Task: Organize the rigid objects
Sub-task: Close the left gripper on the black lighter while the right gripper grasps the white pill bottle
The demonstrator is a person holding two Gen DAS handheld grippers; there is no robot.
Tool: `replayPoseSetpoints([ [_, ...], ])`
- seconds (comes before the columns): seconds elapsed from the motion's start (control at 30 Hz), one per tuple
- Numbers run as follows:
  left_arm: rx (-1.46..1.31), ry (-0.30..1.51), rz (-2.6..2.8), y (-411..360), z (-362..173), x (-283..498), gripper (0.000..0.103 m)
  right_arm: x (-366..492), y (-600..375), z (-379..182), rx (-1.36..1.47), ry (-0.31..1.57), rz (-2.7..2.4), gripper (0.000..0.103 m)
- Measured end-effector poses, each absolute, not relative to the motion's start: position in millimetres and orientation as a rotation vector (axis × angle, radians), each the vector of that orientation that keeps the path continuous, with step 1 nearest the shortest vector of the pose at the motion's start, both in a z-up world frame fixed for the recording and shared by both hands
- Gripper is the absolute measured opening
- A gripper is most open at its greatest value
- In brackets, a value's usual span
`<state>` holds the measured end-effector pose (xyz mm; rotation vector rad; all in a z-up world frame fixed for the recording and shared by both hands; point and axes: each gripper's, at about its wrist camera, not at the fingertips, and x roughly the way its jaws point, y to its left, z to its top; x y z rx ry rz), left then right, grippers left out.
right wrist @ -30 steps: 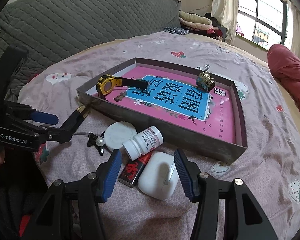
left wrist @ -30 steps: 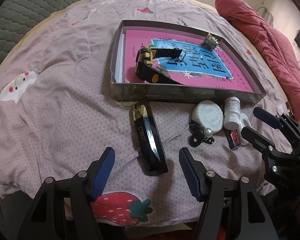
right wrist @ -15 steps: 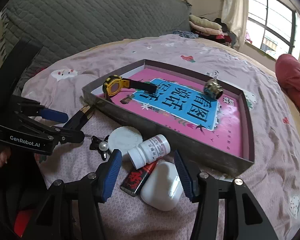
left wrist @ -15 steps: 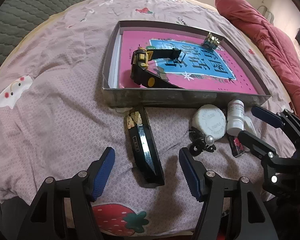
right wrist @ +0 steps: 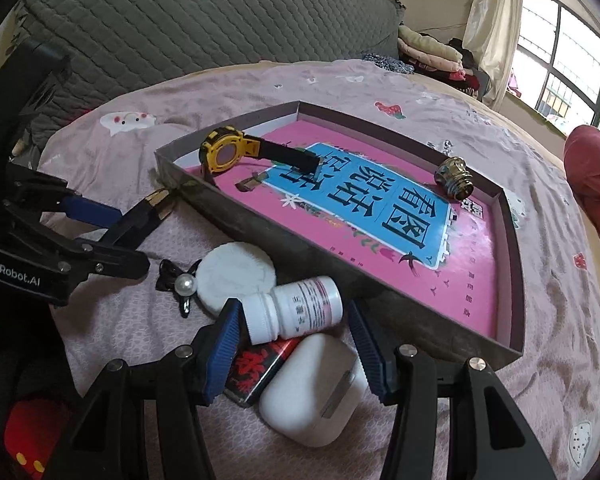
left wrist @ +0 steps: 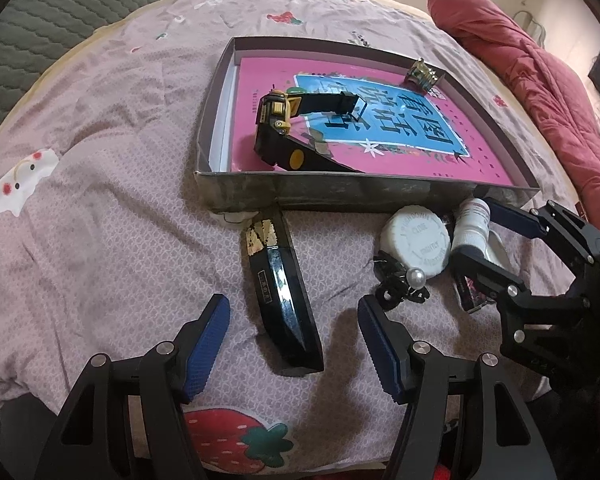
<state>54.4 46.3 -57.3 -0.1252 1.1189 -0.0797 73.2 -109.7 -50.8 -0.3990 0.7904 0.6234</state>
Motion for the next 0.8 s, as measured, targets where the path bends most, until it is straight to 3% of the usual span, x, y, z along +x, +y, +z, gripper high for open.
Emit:
replayPoseSetpoints([
  [0.8, -0.139, 1.102, -0.044, 43.8, -61.7, 70.2, 0.068, 74.1, -105.5, -50.9, -0.374, 0.793, 0.650, 0.051],
])
